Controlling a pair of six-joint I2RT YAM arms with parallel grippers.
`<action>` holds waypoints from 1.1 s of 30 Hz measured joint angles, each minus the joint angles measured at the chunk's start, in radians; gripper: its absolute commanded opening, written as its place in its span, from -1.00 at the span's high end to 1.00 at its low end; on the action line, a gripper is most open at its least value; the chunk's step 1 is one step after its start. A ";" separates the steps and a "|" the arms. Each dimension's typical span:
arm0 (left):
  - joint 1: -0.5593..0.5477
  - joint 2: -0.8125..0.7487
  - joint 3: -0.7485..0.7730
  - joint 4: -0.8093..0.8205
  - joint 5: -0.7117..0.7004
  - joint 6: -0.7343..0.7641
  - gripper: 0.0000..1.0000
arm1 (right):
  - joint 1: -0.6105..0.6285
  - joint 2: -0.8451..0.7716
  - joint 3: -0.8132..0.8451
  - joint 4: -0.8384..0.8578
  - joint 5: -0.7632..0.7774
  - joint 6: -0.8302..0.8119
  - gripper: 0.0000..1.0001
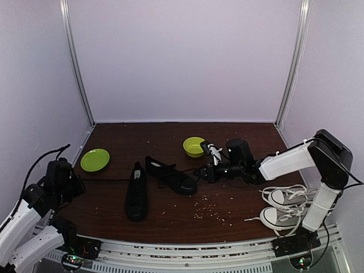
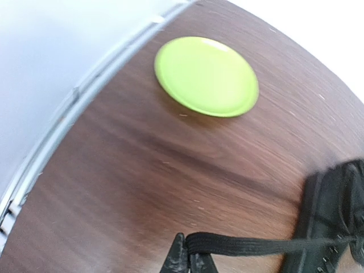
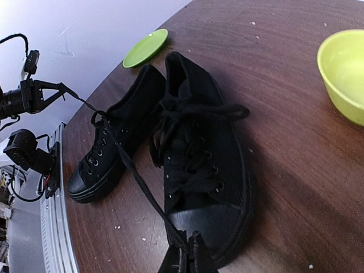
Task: Tie the shoes
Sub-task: Tie the crossed shoelace on the shoe, then place the half-tied shoelace at the center of the board.
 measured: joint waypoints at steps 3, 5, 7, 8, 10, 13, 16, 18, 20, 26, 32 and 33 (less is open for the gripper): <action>0.055 -0.018 -0.010 -0.023 -0.023 -0.029 1.00 | -0.036 -0.026 -0.061 0.004 -0.009 0.050 1.00; 0.088 -0.023 -0.018 -0.038 -0.039 -0.050 1.00 | -0.060 -0.028 -0.089 0.010 -0.015 0.084 1.00; 0.121 -0.026 -0.023 -0.056 -0.053 -0.077 1.00 | -0.077 -0.028 -0.118 0.021 -0.019 0.117 1.00; 0.141 -0.028 -0.026 -0.069 -0.065 -0.094 1.00 | -0.083 -0.028 -0.137 0.028 -0.021 0.140 1.00; 0.173 -0.036 -0.032 -0.091 -0.092 -0.126 1.00 | -0.094 -0.028 -0.152 0.040 -0.024 0.162 1.00; 0.213 -0.039 -0.035 -0.126 -0.123 -0.167 1.00 | -0.113 -0.026 -0.164 0.063 -0.038 0.201 1.00; 0.248 -0.034 -0.036 -0.143 -0.138 -0.204 1.00 | -0.118 -0.021 -0.163 0.085 -0.049 0.222 1.00; 0.269 -0.032 -0.036 -0.156 -0.144 -0.220 1.00 | -0.118 -0.020 -0.163 0.086 -0.057 0.226 1.00; 0.292 -0.032 -0.036 -0.161 -0.146 -0.231 1.00 | -0.118 -0.018 -0.163 0.088 -0.063 0.230 1.00; 0.312 -0.039 -0.042 -0.157 -0.136 -0.228 1.00 | -0.118 0.002 -0.133 0.094 -0.084 0.264 1.00; 0.314 -0.056 -0.047 -0.152 -0.098 -0.198 1.00 | -0.109 0.002 -0.057 0.031 -0.078 0.251 1.00; 0.315 -0.062 -0.047 -0.153 -0.103 -0.199 1.00 | -0.106 0.001 -0.050 0.023 -0.077 0.249 1.00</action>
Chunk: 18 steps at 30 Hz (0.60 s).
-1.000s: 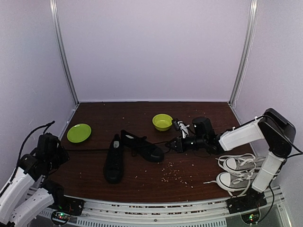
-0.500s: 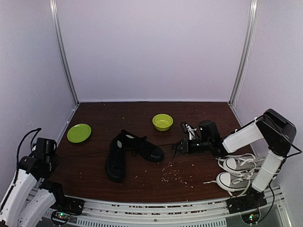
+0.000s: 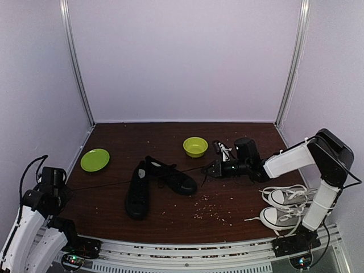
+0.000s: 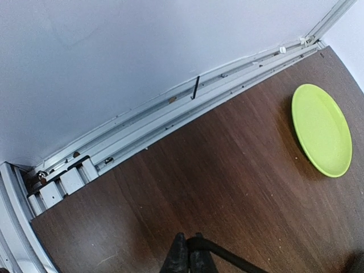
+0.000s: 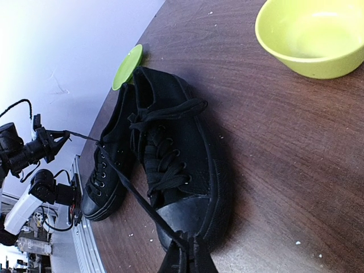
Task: Tie the shoes
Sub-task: Place the half-tied shoelace at the center of the board.
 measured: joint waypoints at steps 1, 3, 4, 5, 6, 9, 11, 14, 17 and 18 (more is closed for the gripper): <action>0.001 -0.006 0.000 -0.002 -0.008 -0.005 1.00 | 0.000 -0.002 0.001 -0.001 -0.001 0.002 1.00; 0.004 -0.018 -0.004 -0.003 -0.021 -0.021 1.00 | -0.006 -0.002 -0.018 0.025 -0.005 0.026 1.00; 0.007 -0.020 -0.010 -0.003 -0.022 -0.029 1.00 | -0.014 -0.002 -0.035 0.044 -0.009 0.037 1.00; 0.010 -0.021 -0.018 -0.003 -0.022 -0.040 1.00 | -0.021 -0.002 -0.049 0.054 -0.010 0.050 1.00; 0.010 -0.021 -0.028 -0.003 -0.020 -0.050 1.00 | -0.029 -0.002 -0.063 0.056 -0.011 0.057 1.00; 0.011 -0.018 -0.053 -0.007 -0.015 -0.074 1.00 | -0.033 0.001 -0.070 0.058 -0.019 0.064 1.00; 0.016 -0.014 -0.054 -0.012 -0.015 -0.085 1.00 | -0.032 0.002 -0.069 0.064 -0.031 0.068 1.00; 0.022 -0.015 -0.054 -0.010 -0.011 -0.080 1.00 | -0.027 0.002 -0.054 0.034 -0.031 0.050 1.00; 0.026 -0.014 -0.041 0.011 0.037 -0.016 1.00 | 0.020 0.002 0.029 -0.113 -0.010 -0.041 1.00; 0.027 -0.009 -0.031 0.020 0.063 0.008 1.00 | 0.043 0.002 0.070 -0.179 0.001 -0.085 1.00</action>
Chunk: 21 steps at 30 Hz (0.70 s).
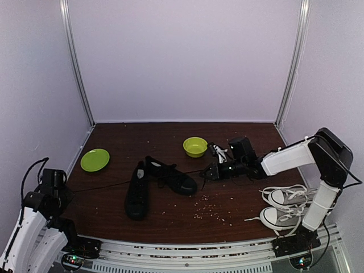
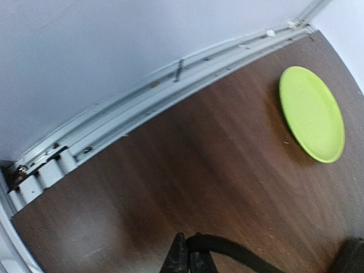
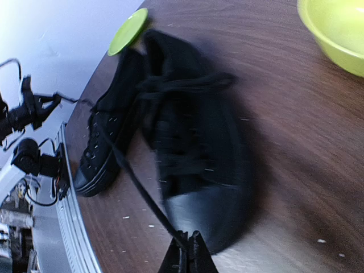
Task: Tie the shoes
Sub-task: Place the half-tied shoelace at the center of the board.
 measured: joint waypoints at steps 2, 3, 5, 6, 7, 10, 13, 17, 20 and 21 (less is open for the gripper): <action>0.000 0.027 0.036 0.042 0.078 0.061 1.00 | 0.071 0.000 0.101 -0.135 0.023 -0.092 1.00; -0.004 0.047 0.060 0.062 0.114 0.091 1.00 | 0.129 0.000 0.171 -0.218 0.032 -0.156 1.00; -0.027 0.081 0.110 0.095 0.162 0.148 1.00 | 0.220 0.002 0.266 -0.318 0.038 -0.244 1.00; -0.053 0.093 0.138 0.110 0.177 0.177 1.00 | 0.259 0.005 0.305 -0.362 0.039 -0.290 1.00; -0.084 0.101 0.162 0.127 0.193 0.204 1.00 | 0.307 0.013 0.355 -0.427 0.041 -0.342 0.99; -0.244 0.105 0.225 0.197 0.211 0.316 1.00 | 0.383 0.068 0.466 -0.578 0.057 -0.448 0.84; -0.396 0.111 0.275 0.304 0.270 0.444 1.00 | 0.412 0.145 0.547 -0.708 0.085 -0.526 0.61; -0.517 0.142 0.334 0.449 0.406 0.613 1.00 | 0.418 0.199 0.606 -0.863 0.119 -0.621 0.20; -0.565 0.142 0.342 0.543 0.507 0.719 1.00 | 0.418 0.197 0.657 -0.908 0.138 -0.684 -0.01; -0.570 0.132 0.338 0.575 0.537 0.751 1.00 | 0.418 0.196 0.673 -0.901 0.142 -0.694 -0.01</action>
